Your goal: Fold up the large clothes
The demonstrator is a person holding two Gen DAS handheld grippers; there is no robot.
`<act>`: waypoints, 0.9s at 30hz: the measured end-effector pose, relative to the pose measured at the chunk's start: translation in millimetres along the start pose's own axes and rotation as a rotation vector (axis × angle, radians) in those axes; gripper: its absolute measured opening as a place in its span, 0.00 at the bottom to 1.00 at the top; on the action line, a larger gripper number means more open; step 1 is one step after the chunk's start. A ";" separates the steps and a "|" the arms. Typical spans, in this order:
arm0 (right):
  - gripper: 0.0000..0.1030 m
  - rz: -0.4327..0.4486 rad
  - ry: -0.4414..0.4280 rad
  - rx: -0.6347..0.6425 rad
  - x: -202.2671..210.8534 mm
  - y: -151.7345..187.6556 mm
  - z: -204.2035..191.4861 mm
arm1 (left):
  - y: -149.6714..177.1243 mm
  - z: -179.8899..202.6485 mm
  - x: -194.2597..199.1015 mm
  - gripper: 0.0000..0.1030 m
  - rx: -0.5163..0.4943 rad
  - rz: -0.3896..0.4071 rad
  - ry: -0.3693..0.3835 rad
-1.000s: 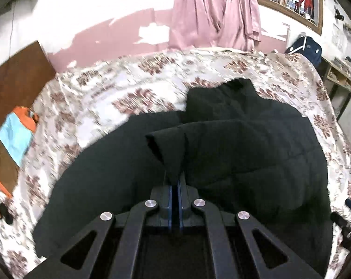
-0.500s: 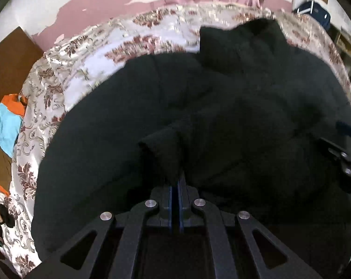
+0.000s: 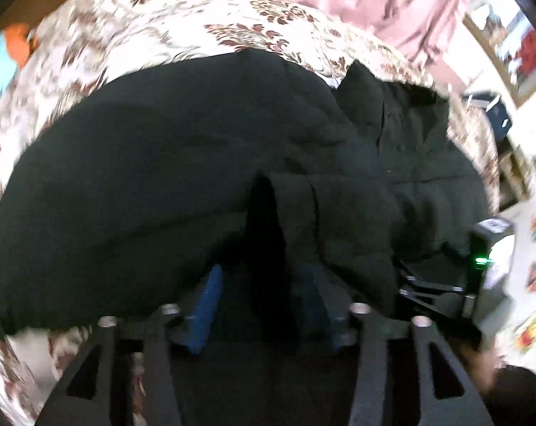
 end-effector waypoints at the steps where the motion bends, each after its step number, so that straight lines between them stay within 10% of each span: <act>1: 0.98 -0.007 0.004 -0.002 1.0 -0.7 -1.1 | 2.7 -3.0 4.6 0.64 0.032 -0.002 0.018; 6: 0.98 0.031 -0.056 -0.082 37.8 -5.0 -3.6 | 19.4 -36.7 35.4 0.91 0.200 0.017 -0.005; 16: 0.98 0.116 -0.181 -0.104 114.6 11.5 -38.8 | 73.1 -216.2 89.4 0.95 0.865 0.149 -0.160; 27: 0.98 0.082 -0.077 -0.190 82.2 -10.1 -31.3 | 104.5 -313.9 64.0 0.95 1.180 0.148 -0.226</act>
Point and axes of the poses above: each gripper's, at about its wrist camera, not at the fingertips, and x roughly against the way its jaws point, z to its right, y to its underside, the point moved 8 cm from there along -x, roughly the way its jaws point, and after that the axes turned 6 degrees about z, right-handed, at the moved point
